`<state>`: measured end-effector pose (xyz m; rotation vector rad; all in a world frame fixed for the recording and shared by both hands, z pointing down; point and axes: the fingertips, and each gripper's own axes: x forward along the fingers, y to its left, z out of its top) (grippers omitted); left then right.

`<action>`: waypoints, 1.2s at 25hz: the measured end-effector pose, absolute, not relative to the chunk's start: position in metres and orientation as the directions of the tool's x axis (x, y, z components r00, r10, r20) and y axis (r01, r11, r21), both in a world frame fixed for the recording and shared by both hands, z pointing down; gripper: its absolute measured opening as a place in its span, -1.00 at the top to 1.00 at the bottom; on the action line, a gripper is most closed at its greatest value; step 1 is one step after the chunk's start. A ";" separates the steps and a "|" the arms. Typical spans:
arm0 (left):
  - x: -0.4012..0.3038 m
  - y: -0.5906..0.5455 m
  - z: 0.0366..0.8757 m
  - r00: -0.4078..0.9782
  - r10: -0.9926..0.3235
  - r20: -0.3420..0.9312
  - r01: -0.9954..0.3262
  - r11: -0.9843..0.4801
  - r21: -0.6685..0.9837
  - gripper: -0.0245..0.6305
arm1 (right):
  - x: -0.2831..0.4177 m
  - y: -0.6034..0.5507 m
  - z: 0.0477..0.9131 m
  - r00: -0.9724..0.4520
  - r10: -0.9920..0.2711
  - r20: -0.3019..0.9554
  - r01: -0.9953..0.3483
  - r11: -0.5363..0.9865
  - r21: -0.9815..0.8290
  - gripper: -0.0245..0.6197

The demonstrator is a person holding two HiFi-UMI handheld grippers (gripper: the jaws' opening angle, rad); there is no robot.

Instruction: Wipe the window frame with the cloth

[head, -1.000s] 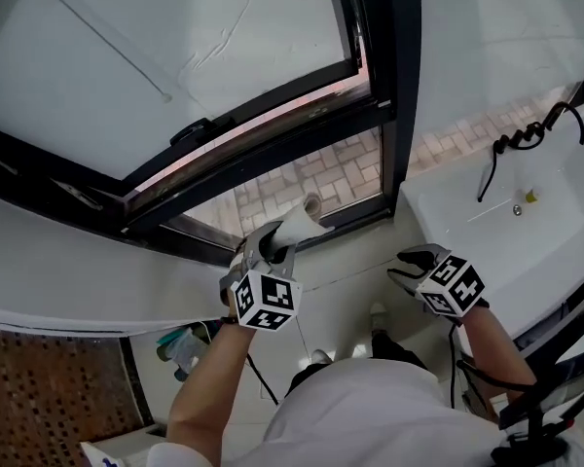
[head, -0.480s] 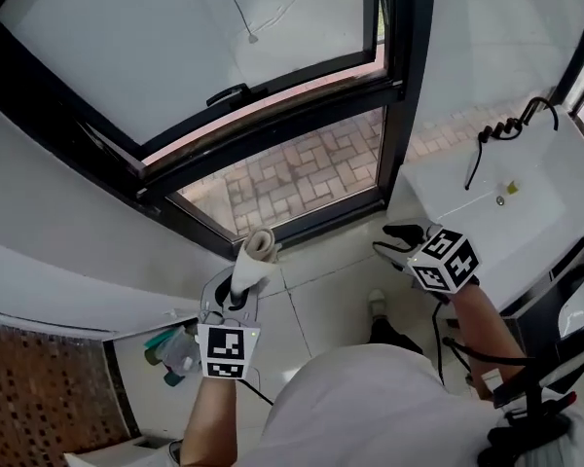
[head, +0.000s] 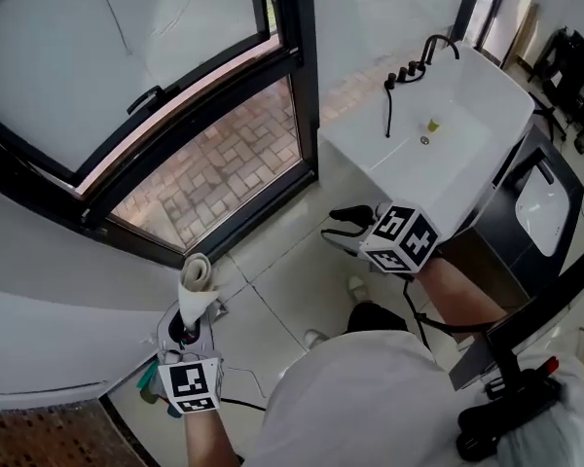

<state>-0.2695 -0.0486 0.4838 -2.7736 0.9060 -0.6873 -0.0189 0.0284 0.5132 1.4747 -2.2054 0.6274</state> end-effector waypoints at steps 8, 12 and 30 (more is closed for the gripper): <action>-0.246 -0.017 0.483 0.725 -0.572 0.385 -0.523 -0.820 -0.234 0.64 | -0.013 0.047 0.492 -0.377 -0.761 0.528 -0.919 0.379 -0.110 0.45; -0.212 -0.001 0.474 0.740 -0.563 0.369 -0.530 -0.825 -0.196 0.64 | 0.007 0.068 0.480 -0.387 -0.757 0.527 -0.911 0.403 -0.090 0.44; -0.162 0.030 0.454 0.740 -0.565 0.365 -0.522 -0.825 -0.217 0.64 | 0.037 0.086 0.464 -0.431 -0.777 0.459 -0.896 0.430 -0.112 0.44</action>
